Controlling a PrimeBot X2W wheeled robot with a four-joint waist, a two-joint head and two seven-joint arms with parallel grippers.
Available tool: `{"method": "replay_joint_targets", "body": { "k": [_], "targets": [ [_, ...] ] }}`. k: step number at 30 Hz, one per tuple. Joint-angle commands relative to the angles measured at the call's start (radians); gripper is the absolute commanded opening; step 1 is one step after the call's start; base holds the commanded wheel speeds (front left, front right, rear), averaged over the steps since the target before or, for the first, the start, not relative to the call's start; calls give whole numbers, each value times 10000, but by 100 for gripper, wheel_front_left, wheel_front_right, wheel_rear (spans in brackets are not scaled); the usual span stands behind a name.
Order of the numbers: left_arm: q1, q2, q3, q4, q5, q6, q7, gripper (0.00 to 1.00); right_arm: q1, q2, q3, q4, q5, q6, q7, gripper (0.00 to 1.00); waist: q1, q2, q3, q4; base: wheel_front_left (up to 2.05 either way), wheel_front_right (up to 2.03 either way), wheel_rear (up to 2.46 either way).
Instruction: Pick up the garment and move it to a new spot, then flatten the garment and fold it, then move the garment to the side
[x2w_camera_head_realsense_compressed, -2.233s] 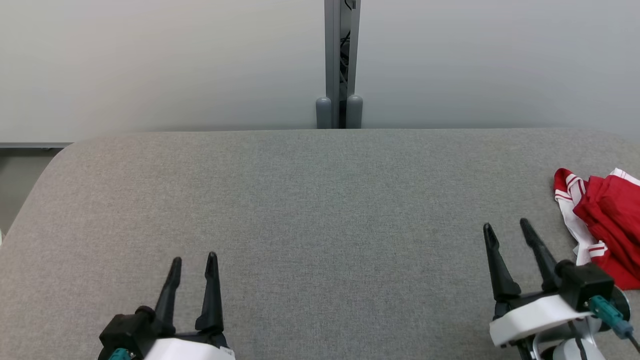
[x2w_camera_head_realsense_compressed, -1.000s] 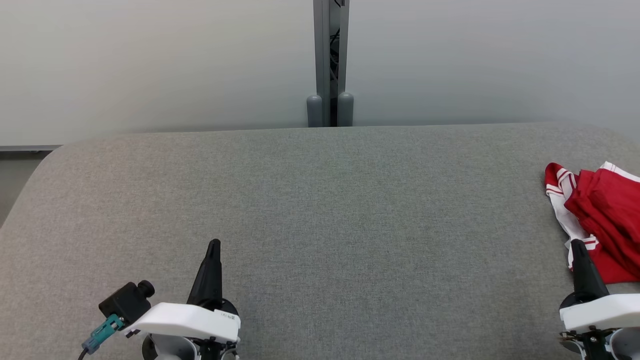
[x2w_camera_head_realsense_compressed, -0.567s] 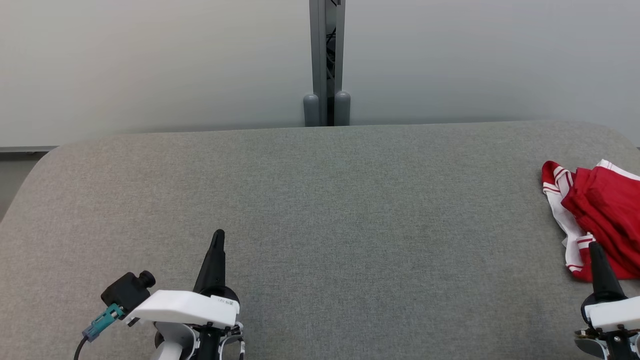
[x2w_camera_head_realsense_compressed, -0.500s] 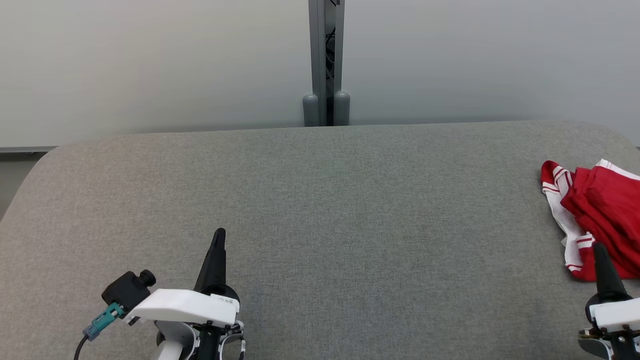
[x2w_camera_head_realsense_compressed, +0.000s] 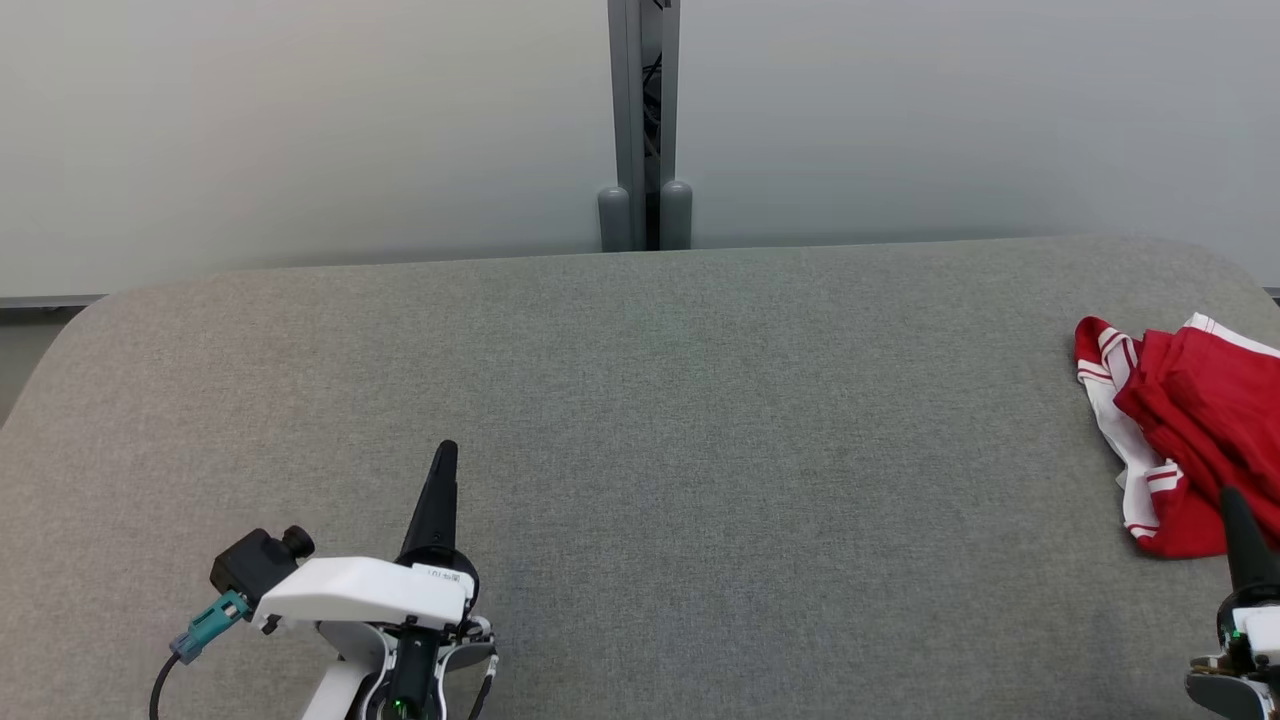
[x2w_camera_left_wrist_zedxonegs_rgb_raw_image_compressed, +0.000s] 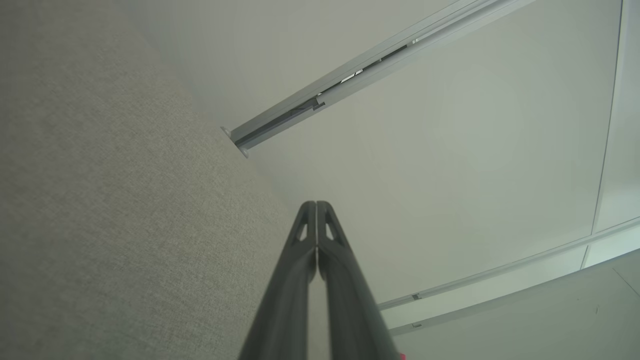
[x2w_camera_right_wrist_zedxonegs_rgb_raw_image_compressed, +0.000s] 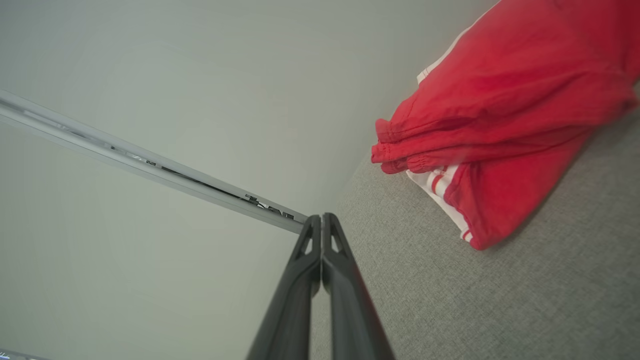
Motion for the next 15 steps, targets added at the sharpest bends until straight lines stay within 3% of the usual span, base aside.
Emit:
{"method": "replay_joint_targets", "body": {
  "k": [1, 15],
  "targets": [
    [-385, 27, -13, -57, -151, -73, 57, 0, -103, -109, -86, -158, 197, 4, 65, 0, 0, 0, 1, -3, 0, 0, 0],
    [-775, 33, -183, 275, -1402, -265, 178, 0, -92, -124, -654, -190, 1551, 4, 650, 0, 0, 0, 27, -98, 0, 0, 0]
  ]
}}
